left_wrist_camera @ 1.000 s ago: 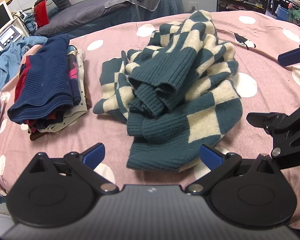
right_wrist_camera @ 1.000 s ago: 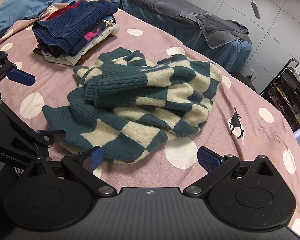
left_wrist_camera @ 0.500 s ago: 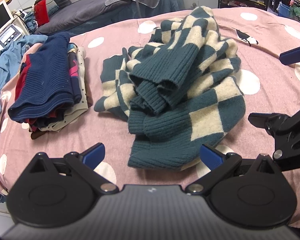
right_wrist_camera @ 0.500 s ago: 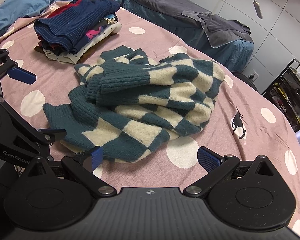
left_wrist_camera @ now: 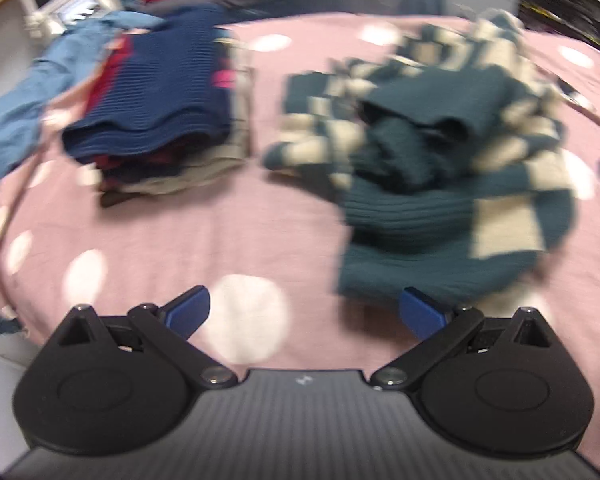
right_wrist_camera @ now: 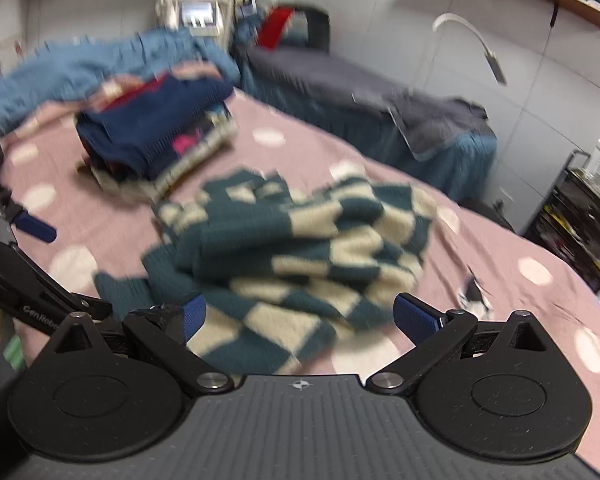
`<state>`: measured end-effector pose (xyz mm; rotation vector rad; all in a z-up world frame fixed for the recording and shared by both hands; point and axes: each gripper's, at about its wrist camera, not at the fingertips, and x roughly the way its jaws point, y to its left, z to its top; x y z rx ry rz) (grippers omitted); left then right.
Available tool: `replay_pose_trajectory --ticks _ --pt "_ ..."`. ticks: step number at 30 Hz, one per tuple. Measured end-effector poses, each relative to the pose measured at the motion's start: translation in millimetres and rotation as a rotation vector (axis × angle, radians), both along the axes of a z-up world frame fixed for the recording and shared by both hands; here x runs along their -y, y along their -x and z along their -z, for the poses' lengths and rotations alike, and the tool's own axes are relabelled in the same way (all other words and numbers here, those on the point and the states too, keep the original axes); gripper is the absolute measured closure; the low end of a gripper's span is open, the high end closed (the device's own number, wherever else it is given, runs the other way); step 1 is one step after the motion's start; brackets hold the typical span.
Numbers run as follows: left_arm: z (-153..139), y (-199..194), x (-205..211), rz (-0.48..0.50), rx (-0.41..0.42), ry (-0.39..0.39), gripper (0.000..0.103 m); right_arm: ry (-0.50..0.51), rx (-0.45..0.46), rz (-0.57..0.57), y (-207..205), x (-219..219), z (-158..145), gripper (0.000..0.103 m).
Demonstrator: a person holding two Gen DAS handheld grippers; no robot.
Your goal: Fold small clothes
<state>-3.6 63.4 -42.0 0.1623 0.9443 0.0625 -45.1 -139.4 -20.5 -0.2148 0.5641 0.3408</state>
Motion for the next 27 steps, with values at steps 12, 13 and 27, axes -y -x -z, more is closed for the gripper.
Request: replay_pose_trajectory --ticks 12,13,27 --pt "17 1 -29 -0.062 -0.110 0.045 0.000 0.135 -0.029 0.075 -78 -94 51 0.049" --pt "17 1 -29 -0.054 -0.115 0.067 0.000 0.105 -0.034 0.086 -79 -87 51 0.082" --pt "17 -4 20 0.113 -0.044 0.085 0.004 0.002 -0.042 0.528 83 145 7 0.096"
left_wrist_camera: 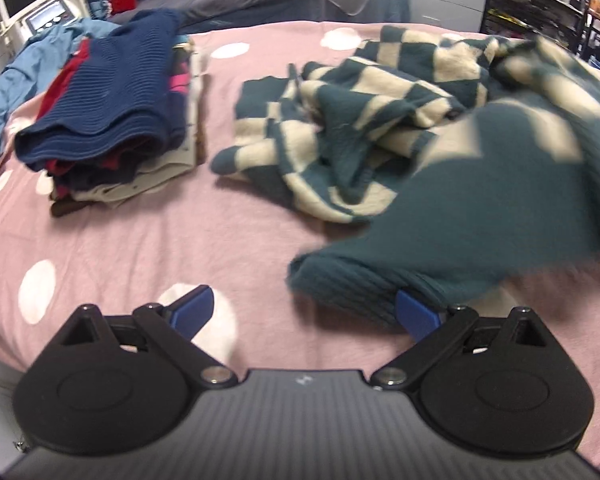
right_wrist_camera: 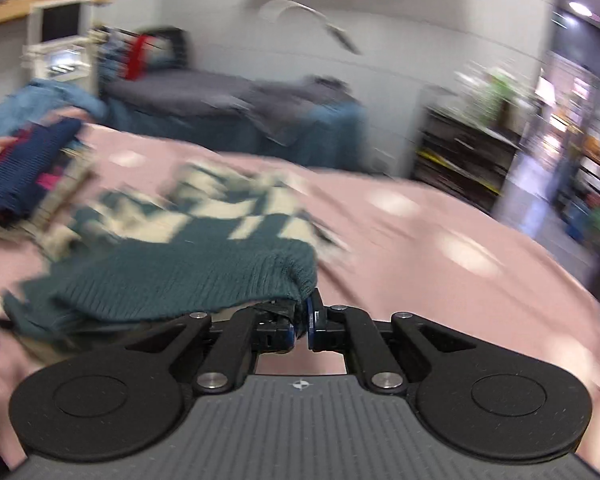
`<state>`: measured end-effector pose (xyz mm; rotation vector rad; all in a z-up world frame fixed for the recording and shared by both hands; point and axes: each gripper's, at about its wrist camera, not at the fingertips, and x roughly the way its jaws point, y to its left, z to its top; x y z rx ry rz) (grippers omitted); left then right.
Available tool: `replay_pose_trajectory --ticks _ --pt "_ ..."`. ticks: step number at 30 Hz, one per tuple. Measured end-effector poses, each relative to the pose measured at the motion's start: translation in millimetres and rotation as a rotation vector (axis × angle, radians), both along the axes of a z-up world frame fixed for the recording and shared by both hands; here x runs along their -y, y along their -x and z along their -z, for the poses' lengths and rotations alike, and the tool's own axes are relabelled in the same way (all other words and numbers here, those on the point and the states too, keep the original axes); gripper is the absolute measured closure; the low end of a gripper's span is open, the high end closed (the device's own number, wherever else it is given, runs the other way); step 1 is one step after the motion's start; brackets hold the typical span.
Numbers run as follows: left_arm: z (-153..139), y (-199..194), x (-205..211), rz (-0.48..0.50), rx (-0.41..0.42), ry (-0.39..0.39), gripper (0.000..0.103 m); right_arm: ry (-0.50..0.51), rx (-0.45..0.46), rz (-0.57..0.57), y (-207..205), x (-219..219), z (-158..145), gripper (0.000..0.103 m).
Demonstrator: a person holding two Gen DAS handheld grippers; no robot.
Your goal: Fold small clothes
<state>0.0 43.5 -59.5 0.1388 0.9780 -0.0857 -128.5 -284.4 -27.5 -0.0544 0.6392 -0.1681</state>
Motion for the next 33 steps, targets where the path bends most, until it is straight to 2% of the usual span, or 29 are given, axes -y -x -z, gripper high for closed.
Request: replay_pose_trajectory --ticks 3,6,8,9,10,12,14,17,19,20,21,24,27,29,33 --pt "3 -2 9 0.023 -0.022 0.049 0.004 -0.051 -0.076 0.069 38 31 16 0.096" --pt "8 -1 16 0.029 -0.062 0.128 0.006 -0.062 -0.161 0.063 55 26 35 0.093" --pt "11 2 23 0.046 -0.069 0.126 0.006 -0.094 -0.155 0.069 61 23 39 0.091" --pt "13 4 26 0.060 -0.066 0.114 0.008 -0.121 -0.122 0.073 62 22 36 0.075" --pt "15 5 28 0.072 -0.067 0.107 0.009 -0.132 -0.083 0.076 63 19 30 0.068" --pt "18 7 32 0.087 -0.079 0.132 0.020 -0.113 0.004 0.068 59 9 13 0.034" --pt "21 5 34 0.102 -0.090 0.189 0.032 -0.109 0.040 -0.018 42 -3 -1 0.010" --pt "25 2 41 0.143 -0.095 0.254 0.050 -0.155 0.041 -0.205 5 -35 -10 0.008" --pt "24 1 47 0.173 -0.087 0.255 0.060 -0.134 0.019 -0.307 -16 -65 -11 0.000" --pt "24 1 50 0.203 -0.079 0.260 0.076 -0.109 -0.015 -0.360 -27 -83 -7 0.000" --pt "23 2 51 0.229 -0.070 0.288 0.084 -0.086 -0.038 -0.393 -35 -98 -4 0.000" --pt "22 2 48 0.237 -0.045 0.316 0.089 -0.028 -0.096 -0.458 -46 -134 14 0.000" --pt "2 -7 22 0.178 0.012 0.390 0.092 -0.040 -0.096 -0.455 -43 -140 23 0.000" --pt "-30 -10 -4 0.129 0.123 0.413 0.093 -0.086 -0.099 -0.455 -39 -133 22 0.004" --pt "-98 5 -47 0.102 0.303 0.341 0.094 -0.072 -0.118 -0.453 -28 -129 26 0.000"
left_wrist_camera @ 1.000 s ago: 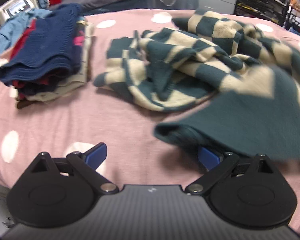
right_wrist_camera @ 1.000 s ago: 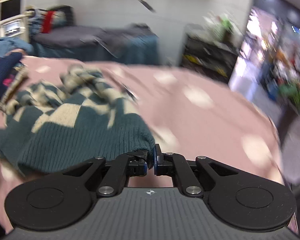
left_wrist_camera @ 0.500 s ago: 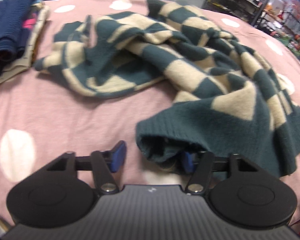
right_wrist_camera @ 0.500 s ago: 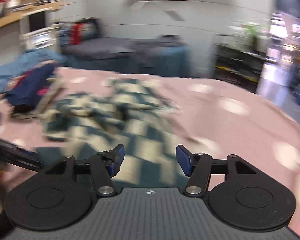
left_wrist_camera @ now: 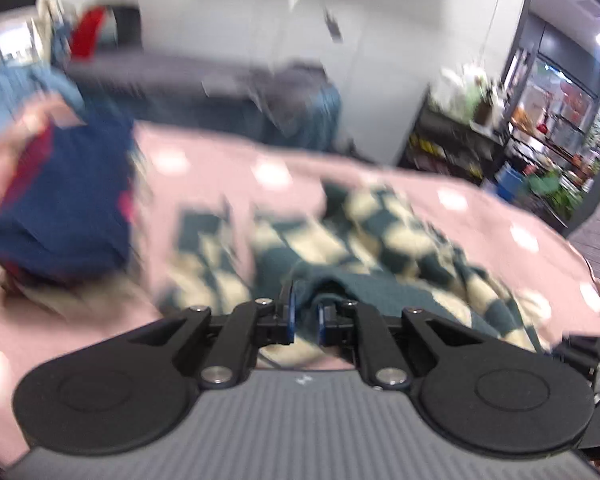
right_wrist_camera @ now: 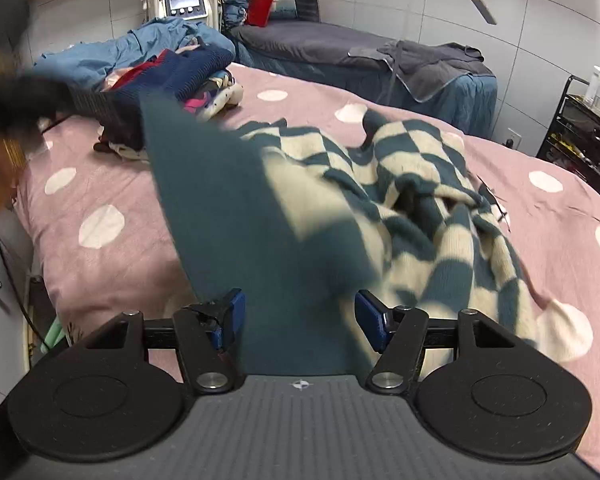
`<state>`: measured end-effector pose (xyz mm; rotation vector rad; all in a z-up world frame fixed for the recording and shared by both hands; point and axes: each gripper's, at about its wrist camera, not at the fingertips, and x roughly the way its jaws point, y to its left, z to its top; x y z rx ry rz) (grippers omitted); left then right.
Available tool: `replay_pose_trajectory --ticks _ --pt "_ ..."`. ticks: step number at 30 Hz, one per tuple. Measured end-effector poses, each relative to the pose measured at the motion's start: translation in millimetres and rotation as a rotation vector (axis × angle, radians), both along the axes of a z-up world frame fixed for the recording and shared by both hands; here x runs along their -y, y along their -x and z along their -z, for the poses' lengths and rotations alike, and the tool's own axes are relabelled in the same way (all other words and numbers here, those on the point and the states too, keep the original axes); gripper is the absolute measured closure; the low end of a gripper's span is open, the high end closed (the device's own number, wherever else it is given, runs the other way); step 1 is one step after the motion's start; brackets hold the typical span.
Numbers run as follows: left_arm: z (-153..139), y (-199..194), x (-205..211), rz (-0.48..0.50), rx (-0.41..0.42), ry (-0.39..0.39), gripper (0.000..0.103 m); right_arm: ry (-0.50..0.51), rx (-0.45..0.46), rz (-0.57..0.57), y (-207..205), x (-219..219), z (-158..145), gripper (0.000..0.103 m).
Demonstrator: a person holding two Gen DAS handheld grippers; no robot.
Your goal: Fold small clothes
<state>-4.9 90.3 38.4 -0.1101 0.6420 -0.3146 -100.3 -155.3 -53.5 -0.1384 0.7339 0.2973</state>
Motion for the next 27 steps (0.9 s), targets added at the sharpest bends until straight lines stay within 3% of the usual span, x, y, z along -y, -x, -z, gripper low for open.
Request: replay_pose_trajectory --ticks 2,5,7,8,10,12,14,16,20,23,25,27 --pt "-18 14 -19 -0.032 0.034 -0.033 0.098 0.040 0.000 -0.020 6 -3 4 0.000" --pt "-23 37 -44 -0.137 0.040 -0.177 0.099 0.124 0.004 -0.067 17 -11 11 0.000" --pt "-8 40 -64 -0.193 -0.049 -0.194 0.098 0.217 0.018 -0.082 26 -16 20 0.000" --pt "3 41 -74 -0.212 -0.101 -0.182 0.092 0.270 0.037 -0.077 31 -17 24 0.000" --pt "22 42 -80 -0.226 -0.172 -0.139 0.073 0.336 0.095 -0.034 38 -11 26 0.000" --pt "37 43 -74 -0.175 -0.170 -0.066 0.021 0.303 0.115 0.042 41 8 20 0.000" --pt "52 35 -65 -0.119 -0.180 0.025 0.006 0.255 0.078 0.138 34 36 16 0.000" --pt "65 15 -48 -0.057 -0.184 0.063 0.004 0.185 0.045 0.256 27 68 15 0.000" --pt "100 -29 -7 0.027 -0.255 -0.064 0.000 -0.043 -0.079 0.385 13 122 28 0.000" --pt "122 -38 15 0.132 -0.300 -0.065 0.003 -0.029 -0.104 0.429 10 127 42 0.000" --pt "133 -35 21 0.142 -0.342 -0.027 0.015 -0.045 -0.117 0.399 11 123 49 0.001" --pt "138 -26 20 0.104 -0.337 0.005 0.024 -0.097 -0.093 0.375 17 119 50 0.085"
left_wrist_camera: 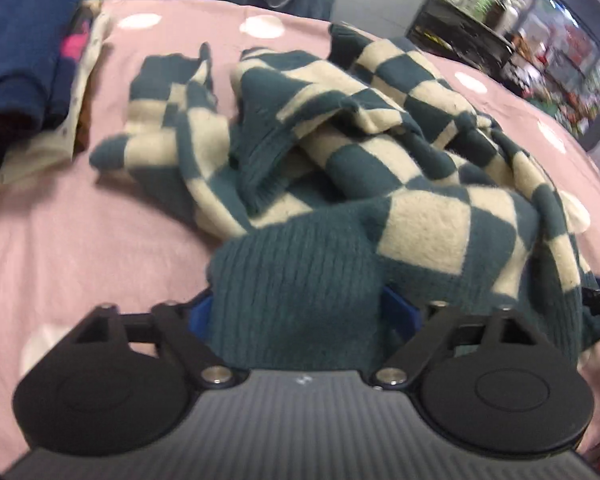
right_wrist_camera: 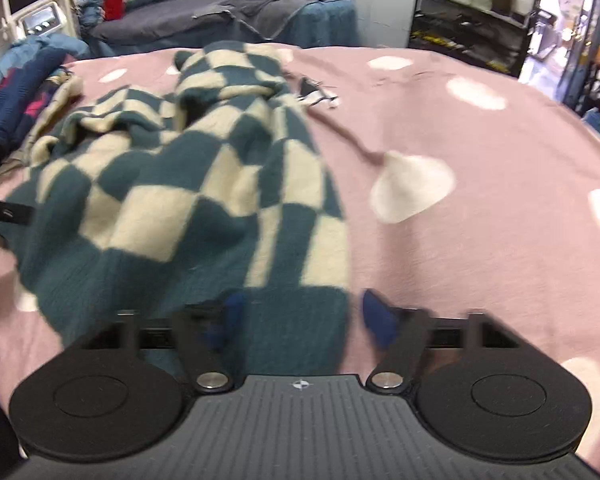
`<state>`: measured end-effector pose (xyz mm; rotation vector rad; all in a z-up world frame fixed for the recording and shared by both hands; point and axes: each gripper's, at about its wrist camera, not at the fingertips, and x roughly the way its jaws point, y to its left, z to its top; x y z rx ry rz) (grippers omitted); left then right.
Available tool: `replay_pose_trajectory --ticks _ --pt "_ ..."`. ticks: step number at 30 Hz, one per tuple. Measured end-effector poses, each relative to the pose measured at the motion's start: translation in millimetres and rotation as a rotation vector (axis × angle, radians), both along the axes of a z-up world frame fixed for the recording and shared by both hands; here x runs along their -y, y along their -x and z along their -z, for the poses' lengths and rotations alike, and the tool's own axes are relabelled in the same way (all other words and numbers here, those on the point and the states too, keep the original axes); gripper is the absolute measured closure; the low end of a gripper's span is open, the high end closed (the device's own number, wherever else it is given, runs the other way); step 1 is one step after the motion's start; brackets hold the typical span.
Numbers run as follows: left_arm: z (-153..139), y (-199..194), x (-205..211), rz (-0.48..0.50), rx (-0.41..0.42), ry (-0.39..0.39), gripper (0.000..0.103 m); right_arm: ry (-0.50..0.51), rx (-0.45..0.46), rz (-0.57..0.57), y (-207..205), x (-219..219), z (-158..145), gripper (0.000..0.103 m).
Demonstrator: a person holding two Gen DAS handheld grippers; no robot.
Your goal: Fold small clothes
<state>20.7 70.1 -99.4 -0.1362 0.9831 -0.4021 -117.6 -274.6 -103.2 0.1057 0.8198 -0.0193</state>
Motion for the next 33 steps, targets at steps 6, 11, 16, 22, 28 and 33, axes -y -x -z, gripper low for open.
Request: replay_pose_trajectory --ticks 6,11,16,22,28,33 --pt "-21 17 -8 -0.026 0.049 0.114 0.080 -0.040 0.072 -0.029 11 -2 -24 0.088" --pt "-89 39 -37 -0.056 0.206 0.114 0.083 -0.067 0.081 -0.089 45 8 -71 0.092" --pt "-118 83 -59 -0.013 0.196 -0.012 0.090 -0.111 -0.042 -0.204 75 -13 -72 0.092" --pt "-42 116 -93 -0.143 -0.082 -0.087 0.086 -0.005 -0.166 -0.128 84 -22 -22 0.070" --pt "-58 115 -99 -0.264 0.055 -0.143 0.029 0.106 0.015 -0.068 79 -16 -61 0.036" --pt "-93 82 -79 -0.262 0.194 -0.215 0.000 0.002 0.221 -0.157 32 -27 -90 0.000"
